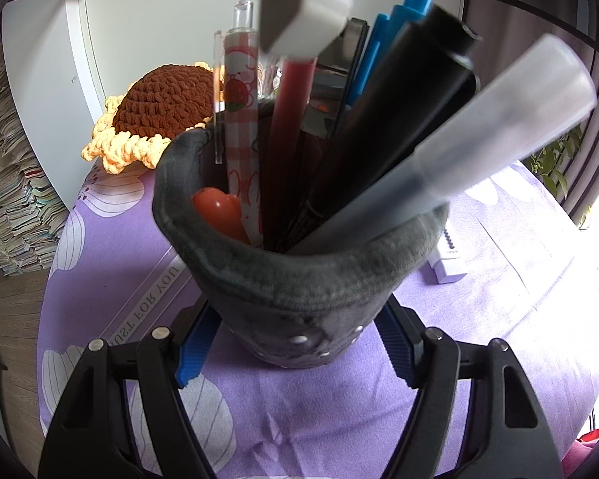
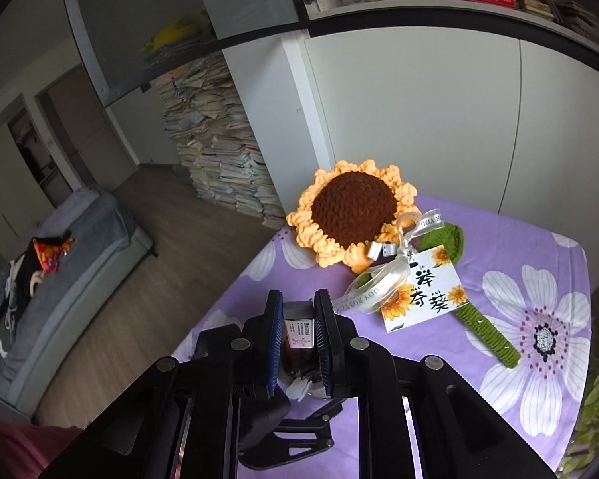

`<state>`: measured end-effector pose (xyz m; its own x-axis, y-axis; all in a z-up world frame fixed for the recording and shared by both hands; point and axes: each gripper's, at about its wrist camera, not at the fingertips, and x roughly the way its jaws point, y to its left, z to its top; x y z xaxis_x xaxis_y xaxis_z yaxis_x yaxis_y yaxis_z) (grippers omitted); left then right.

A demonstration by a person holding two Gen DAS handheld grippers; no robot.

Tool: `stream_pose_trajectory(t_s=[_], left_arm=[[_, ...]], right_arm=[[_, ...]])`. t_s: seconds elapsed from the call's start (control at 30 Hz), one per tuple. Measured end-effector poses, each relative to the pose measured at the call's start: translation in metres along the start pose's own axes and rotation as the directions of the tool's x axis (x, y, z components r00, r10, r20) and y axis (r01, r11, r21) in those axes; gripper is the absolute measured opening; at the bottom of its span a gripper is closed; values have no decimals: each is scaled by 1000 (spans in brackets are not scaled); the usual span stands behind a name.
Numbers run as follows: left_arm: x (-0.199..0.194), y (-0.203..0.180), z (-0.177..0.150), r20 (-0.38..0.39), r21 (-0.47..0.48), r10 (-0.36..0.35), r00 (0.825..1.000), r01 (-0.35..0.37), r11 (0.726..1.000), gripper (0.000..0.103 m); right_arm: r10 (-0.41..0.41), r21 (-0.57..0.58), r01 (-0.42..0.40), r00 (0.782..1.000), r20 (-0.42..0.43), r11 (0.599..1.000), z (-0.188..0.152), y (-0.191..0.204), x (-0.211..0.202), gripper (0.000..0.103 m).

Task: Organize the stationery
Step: 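Lift the white box and insert it into the held holder, then grasp the white correction tape with the right gripper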

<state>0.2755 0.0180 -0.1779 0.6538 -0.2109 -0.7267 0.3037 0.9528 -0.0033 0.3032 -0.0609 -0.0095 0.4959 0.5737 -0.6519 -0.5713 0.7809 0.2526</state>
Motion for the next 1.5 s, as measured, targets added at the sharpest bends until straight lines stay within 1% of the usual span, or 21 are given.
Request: stream_pose_trajectory(t_s=[0.07, 0.17, 0.27, 0.37, 0.53, 0.63, 0.7, 0.77, 0.8, 0.87, 0.93, 1.03, 1.07, 1.13, 1.17, 1.2, 1.3, 1.5], left_arm=[[0, 0, 0, 0, 0, 0, 1000, 0, 1000, 73], [0, 0, 0, 0, 2, -1, 1000, 1, 1000, 73], [0, -1, 0, -1, 2, -2, 1000, 2, 1000, 73], [-1, -1, 0, -1, 2, -2, 1000, 2, 1000, 73], [-1, -1, 0, -1, 2, -1, 1000, 1, 1000, 73], [-1, -1, 0, -1, 2, -1, 1000, 1, 1000, 73], [-1, 0, 0, -1, 2, -1, 1000, 1, 1000, 73], [-1, 0, 0, -1, 2, -1, 1000, 1, 1000, 73], [-1, 0, 0, -1, 2, -1, 1000, 1, 1000, 73], [-1, 0, 0, -2, 2, -2, 1000, 2, 1000, 73], [-1, 0, 0, -3, 1, -2, 1000, 2, 1000, 73], [-2, -1, 0, -8, -1, -3, 1000, 3, 1000, 73], [-3, -1, -1, -8, -1, -2, 1000, 2, 1000, 73], [-5, -1, -2, -6, 0, -2, 1000, 2, 1000, 73], [-6, -2, -3, -6, 1, -1, 1000, 1, 1000, 73], [-5, -2, -4, -6, 1, -2, 1000, 2, 1000, 73], [-5, -2, -4, -6, 1, -1, 1000, 1, 1000, 73], [-5, -2, -4, -6, 1, -2, 1000, 2, 1000, 73]], right_arm=[[1, -17, -2, 1000, -26, 1000, -3, 1, 17, 17], [-29, -40, 27, 998, -56, 999, -9, 2, 33, 17], [-8, -26, 6, 996, -85, 1000, -11, -2, 40, 18], [2, -14, -3, 997, -77, 1000, -11, -4, 36, 18], [-1, 8, 1, 1000, -29, 1000, -12, -9, 15, 18], [-42, 40, 42, 999, 1, 998, -15, -21, -1, 18], [-86, 79, 86, 996, -4, 993, -19, -35, -6, 18], [-143, 135, 149, 988, -51, 980, -27, -55, -3, 19], [-170, 164, 183, 981, -88, 969, -32, -66, 2, 22], [-209, 211, 246, 961, -183, 946, -46, -88, 18, 24], [-197, 262, 263, 947, -253, 929, -60, -107, 33, 24], [-144, 338, 257, 935, -323, 905, -77, -127, 50, 24], [-131, 355, 256, 931, -340, 899, -81, -131, 56, 25], [-113, 377, 254, 927, -358, 891, -84, -135, 63, 32], [-112, 384, 256, 926, -360, 887, -84, -136, 66, 40], [-117, 387, 262, 926, -359, 884, -84, -136, 67, 45], [-144, 372, 285, 921, -363, 883, -80, -134, 73, 45], [-186, 301, 328, 890, -416, 896, -76, -126, 98, 45]])
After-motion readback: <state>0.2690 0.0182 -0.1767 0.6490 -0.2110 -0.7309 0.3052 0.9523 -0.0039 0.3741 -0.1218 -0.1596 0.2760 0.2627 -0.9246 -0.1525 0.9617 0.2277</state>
